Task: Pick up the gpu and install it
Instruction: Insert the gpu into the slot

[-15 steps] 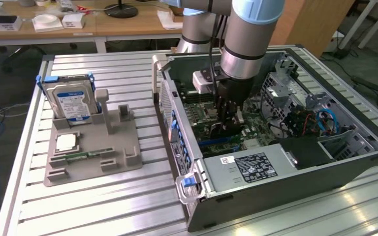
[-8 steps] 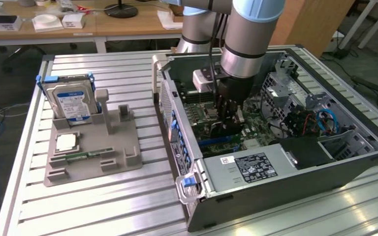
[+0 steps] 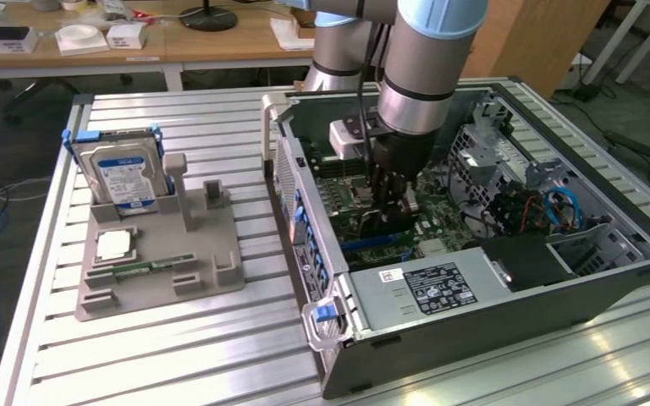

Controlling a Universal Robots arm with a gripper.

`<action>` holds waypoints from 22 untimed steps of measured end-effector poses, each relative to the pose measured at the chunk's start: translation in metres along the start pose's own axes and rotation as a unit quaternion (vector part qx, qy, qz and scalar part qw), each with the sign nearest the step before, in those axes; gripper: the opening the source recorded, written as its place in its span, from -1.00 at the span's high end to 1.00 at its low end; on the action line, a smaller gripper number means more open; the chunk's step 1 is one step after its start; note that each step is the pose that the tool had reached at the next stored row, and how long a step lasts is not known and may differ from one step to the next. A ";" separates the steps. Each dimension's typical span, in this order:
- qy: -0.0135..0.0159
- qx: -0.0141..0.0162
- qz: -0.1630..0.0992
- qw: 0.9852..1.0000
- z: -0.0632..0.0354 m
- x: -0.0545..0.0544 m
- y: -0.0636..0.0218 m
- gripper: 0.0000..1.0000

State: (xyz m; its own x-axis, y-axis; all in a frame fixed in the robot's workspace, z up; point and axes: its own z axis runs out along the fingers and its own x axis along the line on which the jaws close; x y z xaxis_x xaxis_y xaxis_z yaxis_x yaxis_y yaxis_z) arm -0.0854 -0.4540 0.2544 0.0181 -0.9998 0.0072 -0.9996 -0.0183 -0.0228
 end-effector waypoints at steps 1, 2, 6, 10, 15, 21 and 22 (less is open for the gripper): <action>0.000 0.000 0.000 1.000 0.0001 0.000 0.0004 0.48; 0.000 0.000 0.000 1.000 0.0001 0.000 0.0005 0.48; 0.000 0.000 0.000 1.000 0.0002 0.000 0.0018 0.48; 0.000 0.000 0.000 1.000 0.0003 0.000 0.0023 0.48; -0.002 0.000 0.000 1.000 0.0002 0.001 0.0025 0.48; -0.002 0.000 0.000 1.000 0.0002 0.001 0.0019 0.48; -0.002 0.000 0.000 1.000 0.0003 0.001 0.0019 0.48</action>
State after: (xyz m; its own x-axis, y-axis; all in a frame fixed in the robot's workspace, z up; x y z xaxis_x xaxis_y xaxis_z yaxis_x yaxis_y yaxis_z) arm -0.0872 -0.4550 0.2541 0.0181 -0.9998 0.0028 -0.9996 -0.0182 -0.0228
